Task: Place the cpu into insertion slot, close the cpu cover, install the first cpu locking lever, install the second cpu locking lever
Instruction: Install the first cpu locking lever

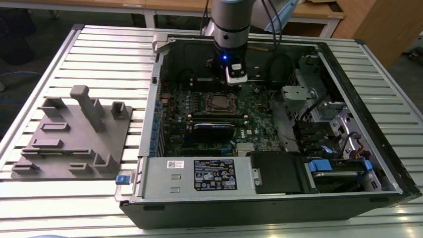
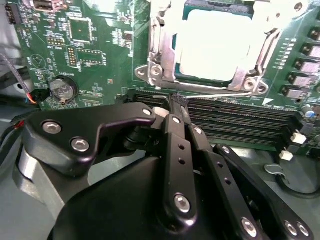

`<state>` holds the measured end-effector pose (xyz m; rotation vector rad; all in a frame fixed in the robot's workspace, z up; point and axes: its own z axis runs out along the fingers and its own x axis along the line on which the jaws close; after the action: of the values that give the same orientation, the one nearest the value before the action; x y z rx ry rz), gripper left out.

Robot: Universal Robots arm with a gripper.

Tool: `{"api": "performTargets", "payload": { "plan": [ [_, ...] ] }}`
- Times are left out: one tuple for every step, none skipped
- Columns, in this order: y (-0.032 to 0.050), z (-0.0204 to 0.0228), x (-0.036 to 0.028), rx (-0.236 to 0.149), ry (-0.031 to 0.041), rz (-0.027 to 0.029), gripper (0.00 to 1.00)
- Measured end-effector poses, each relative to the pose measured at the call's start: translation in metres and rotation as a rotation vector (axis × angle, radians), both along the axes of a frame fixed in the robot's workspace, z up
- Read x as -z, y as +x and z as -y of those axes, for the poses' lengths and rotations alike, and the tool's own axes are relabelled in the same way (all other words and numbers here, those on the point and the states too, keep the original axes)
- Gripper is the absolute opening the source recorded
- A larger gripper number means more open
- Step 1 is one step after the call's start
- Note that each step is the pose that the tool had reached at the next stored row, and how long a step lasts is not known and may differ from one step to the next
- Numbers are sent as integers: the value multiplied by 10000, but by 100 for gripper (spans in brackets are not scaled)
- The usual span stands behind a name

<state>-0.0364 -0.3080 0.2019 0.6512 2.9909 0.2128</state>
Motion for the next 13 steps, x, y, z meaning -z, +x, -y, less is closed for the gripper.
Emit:
{"api": "performTargets", "payload": {
  "plan": [
    [3,0,0,0,0,0,10],
    [3,0,0,1,-3,0,10],
    [4,0,0,1,-7,0,10],
    [4,0,0,0,-12,0,10],
    [3,-1,0,0,-16,0,10],
    [0,-1,0,1,-18,1,10],
    [-4,-2,0,1,-18,2,10],
    [-8,-2,0,1,-18,4,10],
    [-14,-3,0,0,-17,6,10],
    [-20,-2,0,0,-18,9,10],
    [-28,-2,0,0,-17,15,10],
    [-37,-2,0,0,-18,21,10],
    [-46,-2,0,0,-17,30,10]
  ]
}}
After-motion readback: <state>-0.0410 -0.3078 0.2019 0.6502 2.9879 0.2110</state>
